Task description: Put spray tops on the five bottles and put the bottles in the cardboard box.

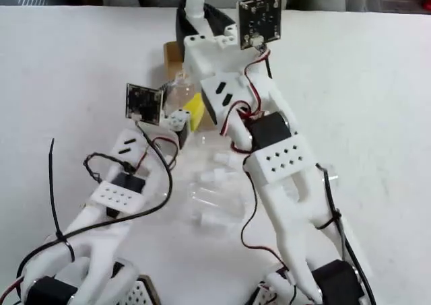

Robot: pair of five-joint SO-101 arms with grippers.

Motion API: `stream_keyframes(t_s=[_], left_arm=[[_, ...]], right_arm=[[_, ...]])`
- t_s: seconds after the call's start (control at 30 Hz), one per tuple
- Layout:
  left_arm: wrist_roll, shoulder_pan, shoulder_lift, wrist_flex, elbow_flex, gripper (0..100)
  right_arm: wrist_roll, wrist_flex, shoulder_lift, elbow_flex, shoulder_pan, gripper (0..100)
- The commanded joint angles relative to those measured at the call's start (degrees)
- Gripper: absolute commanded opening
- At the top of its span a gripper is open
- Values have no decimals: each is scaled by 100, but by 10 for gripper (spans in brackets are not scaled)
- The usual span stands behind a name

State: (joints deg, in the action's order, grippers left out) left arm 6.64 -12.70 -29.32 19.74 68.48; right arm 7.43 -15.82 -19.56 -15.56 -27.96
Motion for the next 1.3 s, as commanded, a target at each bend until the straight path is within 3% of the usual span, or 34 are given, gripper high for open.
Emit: stream_keyframes(t_s=[0.0, 0.37, 0.87, 1.1, 1.27], left_arm=[[18, -57, -233, 167, -79, 24], [18, -57, -233, 167, -70, 24], [18, -57, -224, 167, -70, 24], [18, -57, -224, 167, -70, 24], [18, -57, -224, 167, -70, 24]], right_arm=[[0, -75, 22, -114, -31, 15], [9, -75, 57, -554, -409, 15], [9, -110, 4, -1055, -409, 22], [-44, -268, -31, -976, -382, 214], [-44, -936, -505, -589, -374, 272]])
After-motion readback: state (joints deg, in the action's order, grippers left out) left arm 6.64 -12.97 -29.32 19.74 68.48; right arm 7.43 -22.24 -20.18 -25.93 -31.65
